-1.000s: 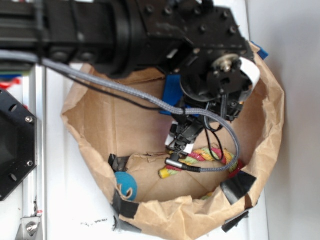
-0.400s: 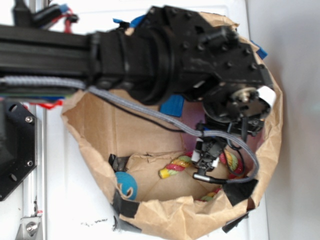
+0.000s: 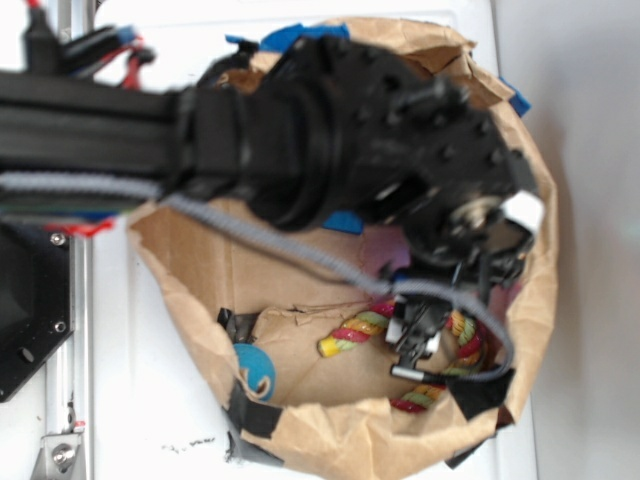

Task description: Grab the multicolored rope.

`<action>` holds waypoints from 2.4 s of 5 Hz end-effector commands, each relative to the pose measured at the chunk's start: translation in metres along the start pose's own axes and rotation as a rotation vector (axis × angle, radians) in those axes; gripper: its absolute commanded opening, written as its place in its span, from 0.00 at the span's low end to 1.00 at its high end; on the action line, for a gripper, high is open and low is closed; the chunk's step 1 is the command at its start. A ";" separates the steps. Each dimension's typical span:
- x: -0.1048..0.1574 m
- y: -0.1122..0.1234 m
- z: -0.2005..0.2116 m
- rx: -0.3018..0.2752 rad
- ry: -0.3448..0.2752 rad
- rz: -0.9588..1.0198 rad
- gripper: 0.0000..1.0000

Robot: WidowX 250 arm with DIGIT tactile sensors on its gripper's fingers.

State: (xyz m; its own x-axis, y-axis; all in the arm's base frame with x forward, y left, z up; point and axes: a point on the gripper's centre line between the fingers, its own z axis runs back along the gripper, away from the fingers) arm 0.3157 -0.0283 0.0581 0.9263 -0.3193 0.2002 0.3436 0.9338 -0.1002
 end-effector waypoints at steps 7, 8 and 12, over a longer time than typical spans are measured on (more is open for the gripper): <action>-0.003 -0.015 -0.026 0.087 0.024 -0.071 0.00; -0.003 -0.015 -0.026 0.090 0.022 -0.074 0.00; -0.011 -0.002 0.001 0.067 0.083 0.010 0.00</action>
State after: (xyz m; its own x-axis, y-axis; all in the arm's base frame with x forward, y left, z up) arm 0.2913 -0.0249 0.0375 0.9448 -0.3256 0.0375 0.3274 0.9429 -0.0613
